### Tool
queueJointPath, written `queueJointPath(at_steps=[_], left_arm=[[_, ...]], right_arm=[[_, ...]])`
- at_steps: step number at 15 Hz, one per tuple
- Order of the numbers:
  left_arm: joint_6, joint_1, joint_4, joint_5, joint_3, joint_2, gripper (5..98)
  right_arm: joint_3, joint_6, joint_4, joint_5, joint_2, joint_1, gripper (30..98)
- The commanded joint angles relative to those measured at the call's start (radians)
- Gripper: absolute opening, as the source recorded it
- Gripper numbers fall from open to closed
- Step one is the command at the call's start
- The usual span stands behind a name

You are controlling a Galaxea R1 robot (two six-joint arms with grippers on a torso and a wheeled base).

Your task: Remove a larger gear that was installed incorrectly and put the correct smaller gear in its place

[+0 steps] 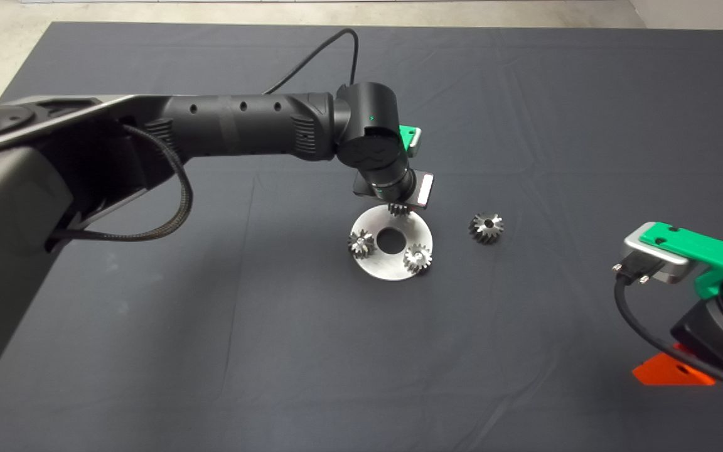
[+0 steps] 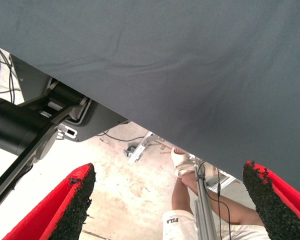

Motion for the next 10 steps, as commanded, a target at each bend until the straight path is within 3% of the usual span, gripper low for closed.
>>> queueJointPath(at_steps=[1,7,10], left_arm=[[0.002,-0.022,0.009,-0.033,-0.003,0.006,42.0],[-0.002,-0.033,0.004,-0.045,0.02,0.005,48.7],[-0.011,-0.092,-0.002,-0.035,0.058,-0.004,53.6]], right_arm=[[0.006,0.007,0.038,-0.113,-0.006,0.023,78.3],[0.007,0.007,0.039,-0.113,-0.006,0.023,78.3],[0.007,0.007,0.038,-0.113,-0.009,0.023,78.3]])
